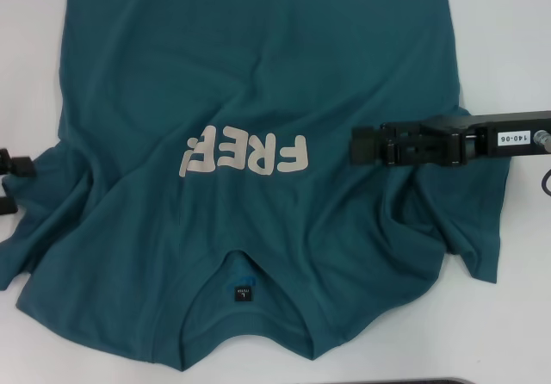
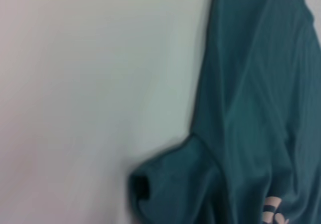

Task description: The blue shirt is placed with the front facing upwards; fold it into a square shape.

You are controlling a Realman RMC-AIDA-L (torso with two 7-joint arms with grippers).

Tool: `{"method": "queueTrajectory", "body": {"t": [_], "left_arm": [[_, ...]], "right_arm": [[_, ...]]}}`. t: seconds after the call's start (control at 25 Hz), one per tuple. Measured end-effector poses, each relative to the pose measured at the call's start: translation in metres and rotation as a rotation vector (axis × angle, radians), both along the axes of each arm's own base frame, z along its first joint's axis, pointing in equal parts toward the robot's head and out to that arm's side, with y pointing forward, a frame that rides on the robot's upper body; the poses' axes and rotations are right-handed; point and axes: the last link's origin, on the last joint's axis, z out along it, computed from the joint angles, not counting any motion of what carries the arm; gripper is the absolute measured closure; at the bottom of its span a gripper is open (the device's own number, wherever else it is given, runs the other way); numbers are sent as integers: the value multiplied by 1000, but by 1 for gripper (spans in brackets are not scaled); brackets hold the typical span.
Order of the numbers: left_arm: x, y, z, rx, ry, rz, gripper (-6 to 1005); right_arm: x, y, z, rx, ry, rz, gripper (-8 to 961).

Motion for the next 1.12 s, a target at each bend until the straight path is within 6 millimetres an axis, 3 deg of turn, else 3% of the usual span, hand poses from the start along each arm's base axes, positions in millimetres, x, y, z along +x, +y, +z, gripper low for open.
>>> {"method": "queueTrajectory", "body": {"t": [1.12], "left_arm": [[-1, 1, -14, -25, 48, -35, 238]], "right_arm": [[1, 0, 3, 14, 19, -10, 130]]}}
